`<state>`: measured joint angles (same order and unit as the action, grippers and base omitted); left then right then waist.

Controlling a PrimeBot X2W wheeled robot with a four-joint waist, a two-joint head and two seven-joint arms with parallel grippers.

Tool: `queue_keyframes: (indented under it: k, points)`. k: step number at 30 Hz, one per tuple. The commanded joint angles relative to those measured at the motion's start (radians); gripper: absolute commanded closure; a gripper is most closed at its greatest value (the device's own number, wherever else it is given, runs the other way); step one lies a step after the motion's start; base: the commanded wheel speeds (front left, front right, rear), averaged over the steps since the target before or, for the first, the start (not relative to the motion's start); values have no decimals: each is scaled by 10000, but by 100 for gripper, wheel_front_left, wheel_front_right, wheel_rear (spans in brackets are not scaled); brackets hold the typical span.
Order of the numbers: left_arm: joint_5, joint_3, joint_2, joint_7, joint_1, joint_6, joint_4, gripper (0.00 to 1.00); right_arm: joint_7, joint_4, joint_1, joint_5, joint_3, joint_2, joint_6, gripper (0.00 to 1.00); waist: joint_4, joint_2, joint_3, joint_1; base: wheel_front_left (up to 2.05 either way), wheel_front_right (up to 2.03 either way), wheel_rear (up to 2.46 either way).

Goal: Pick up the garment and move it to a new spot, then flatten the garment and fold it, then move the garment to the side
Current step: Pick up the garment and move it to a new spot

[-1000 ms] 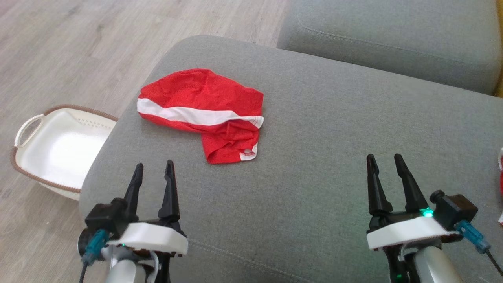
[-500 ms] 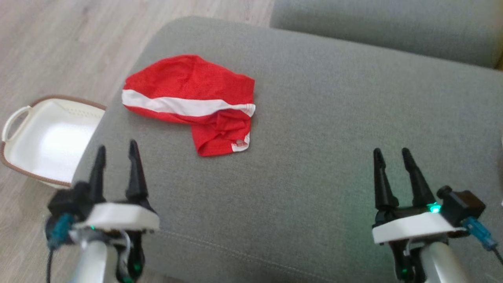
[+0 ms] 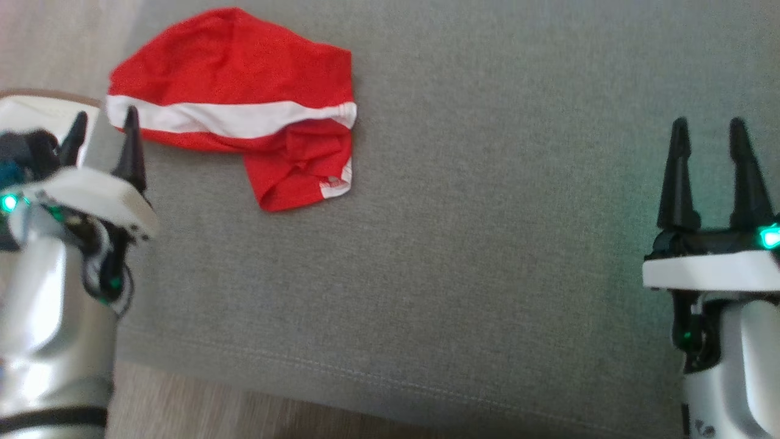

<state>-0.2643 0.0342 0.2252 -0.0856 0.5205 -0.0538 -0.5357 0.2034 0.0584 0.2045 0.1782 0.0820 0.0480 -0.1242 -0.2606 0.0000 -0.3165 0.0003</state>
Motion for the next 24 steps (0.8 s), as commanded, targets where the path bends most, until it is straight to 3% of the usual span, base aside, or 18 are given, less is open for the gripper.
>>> queue_keyframes:
  k: [1, 10, 20, 21, 22, 24]
  points:
    - [12, -259, 621, 242, 591, -44, -67, 0, -109, -546, 325, -114, -189, 22, -65, 0, 288, 0, -598, -3, 0, 0, 0]
    - [160, 243, 1364, 1944, 2608, -398, -2870, 0, -590, -1555, 510, -323, -146, 22, -65, 0, 718, 0, -1470, -3, 0, 0, 0]
    - [33, 579, 1611, 2523, 3707, -619, -4751, 0, -708, -1928, 613, -425, -121, 22, -65, 0, 1116, 0, -2034, -3, 0, 0, 0]
    - [-5, 627, 1609, 2596, 3767, -647, -4894, 12, -703, -1935, 613, -424, -101, 22, -65, 0, 1139, 0, -2049, -3, 0, 0, 0]
    - [-32, 693, 1608, 2587, 3818, -675, -4978, 100, -695, -1936, 612, -420, -87, 22, -65, 0, 1158, 0, -2057, -3, 0, 0, 0]
    - [-96, 793, 1593, 2424, 3888, -711, -5071, 100, -660, -1894, 600, -403, -60, 22, -65, 0, 1178, 0, -2013, -3, 0, 0, 0]
